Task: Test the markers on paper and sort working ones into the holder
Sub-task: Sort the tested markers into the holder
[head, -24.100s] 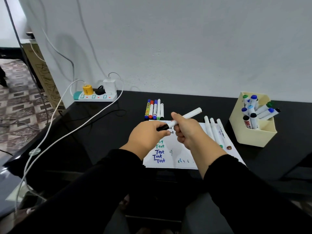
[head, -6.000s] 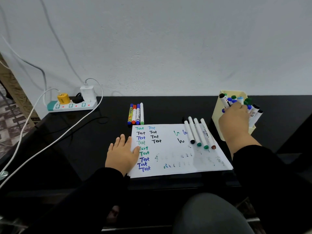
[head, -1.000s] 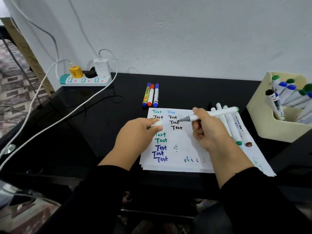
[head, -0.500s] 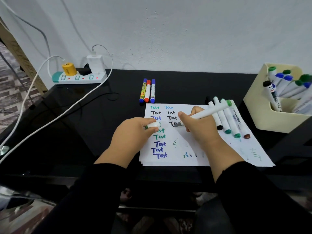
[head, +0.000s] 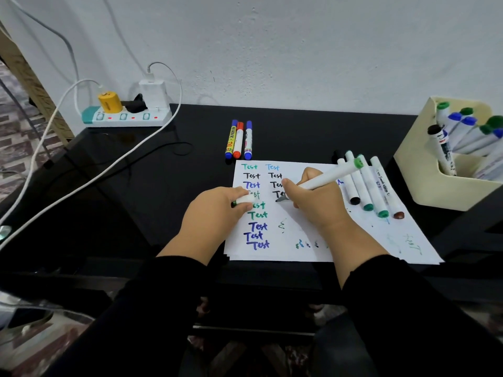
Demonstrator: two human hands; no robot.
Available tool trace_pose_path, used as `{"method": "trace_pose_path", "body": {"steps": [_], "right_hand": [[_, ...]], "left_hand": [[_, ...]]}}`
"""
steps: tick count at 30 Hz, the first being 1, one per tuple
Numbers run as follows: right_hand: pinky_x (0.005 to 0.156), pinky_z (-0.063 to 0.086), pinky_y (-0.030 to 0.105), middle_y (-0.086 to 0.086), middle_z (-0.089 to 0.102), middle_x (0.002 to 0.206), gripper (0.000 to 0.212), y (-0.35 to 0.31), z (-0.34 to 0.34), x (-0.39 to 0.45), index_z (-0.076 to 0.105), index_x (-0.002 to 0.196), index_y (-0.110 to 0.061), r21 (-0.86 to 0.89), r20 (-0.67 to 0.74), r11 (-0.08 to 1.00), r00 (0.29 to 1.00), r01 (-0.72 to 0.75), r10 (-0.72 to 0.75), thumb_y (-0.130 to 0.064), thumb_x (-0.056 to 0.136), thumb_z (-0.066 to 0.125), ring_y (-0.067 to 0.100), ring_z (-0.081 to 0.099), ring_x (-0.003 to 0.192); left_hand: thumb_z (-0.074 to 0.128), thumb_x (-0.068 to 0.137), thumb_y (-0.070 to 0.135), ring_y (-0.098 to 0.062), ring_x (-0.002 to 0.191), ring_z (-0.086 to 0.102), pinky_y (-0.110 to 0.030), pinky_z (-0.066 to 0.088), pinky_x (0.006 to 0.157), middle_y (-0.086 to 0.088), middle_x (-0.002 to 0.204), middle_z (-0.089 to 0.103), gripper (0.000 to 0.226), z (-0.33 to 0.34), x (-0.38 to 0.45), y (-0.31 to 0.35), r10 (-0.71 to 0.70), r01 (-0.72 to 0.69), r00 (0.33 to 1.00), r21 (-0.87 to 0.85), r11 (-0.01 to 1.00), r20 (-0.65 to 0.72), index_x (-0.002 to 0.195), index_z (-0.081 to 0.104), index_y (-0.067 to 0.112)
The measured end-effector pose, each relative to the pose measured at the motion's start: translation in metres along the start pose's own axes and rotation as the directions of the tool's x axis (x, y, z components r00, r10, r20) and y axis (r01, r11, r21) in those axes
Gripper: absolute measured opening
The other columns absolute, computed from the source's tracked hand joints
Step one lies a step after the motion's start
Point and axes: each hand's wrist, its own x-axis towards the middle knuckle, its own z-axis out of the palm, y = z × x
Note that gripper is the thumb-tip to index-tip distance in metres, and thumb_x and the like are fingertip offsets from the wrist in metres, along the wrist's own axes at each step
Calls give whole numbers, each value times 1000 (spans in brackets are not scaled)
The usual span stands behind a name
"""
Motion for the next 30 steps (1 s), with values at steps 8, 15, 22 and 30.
{"method": "trace_pose_path", "body": {"steps": [8, 15, 22, 30], "right_hand": [[39, 27, 13, 9, 39, 66, 38, 0, -2, 0, 29, 63, -17, -3, -47, 1000, 999, 6, -6, -19, 86, 58, 13, 35, 57], [36, 24, 11, -3, 28, 54, 39, -2, -4, -2, 25, 60, -18, -3, -65, 1000, 998, 5, -5, -10, 82, 56, 2, 33, 37], [36, 25, 12, -4, 27, 54, 38, -3, -4, -3, 25, 61, -17, -44, -88, 999, 996, 18, -22, -11, 83, 55, 6, 32, 41], [38, 24, 14, -7, 32, 43, 37, -2, -4, -2, 25, 60, -17, 4, -114, 1000, 993, -4, 5, -9, 82, 54, 6, 32, 40]], "left_hand": [[48, 93, 45, -14, 130, 40, -26, 34, 96, 9, 143, 43, 45, 1, 0, -1, -10, 10, 1000, 14, 1000, -3, 136, 44, 35], [48, 93, 44, -13, 131, 39, -25, 33, 97, 9, 143, 43, 45, 0, -2, 0, -4, 4, 1000, 9, 1000, -13, 136, 45, 33], [48, 94, 44, -13, 131, 38, -25, 33, 98, 10, 143, 43, 45, -1, -3, 1, -2, 2, 1000, 2, 1000, -10, 137, 45, 33], [43, 96, 42, -14, 143, 14, -32, 13, 114, 8, 155, 21, 45, 2, 0, 0, 39, -43, 998, 86, 995, 46, 140, 39, 31]]}}
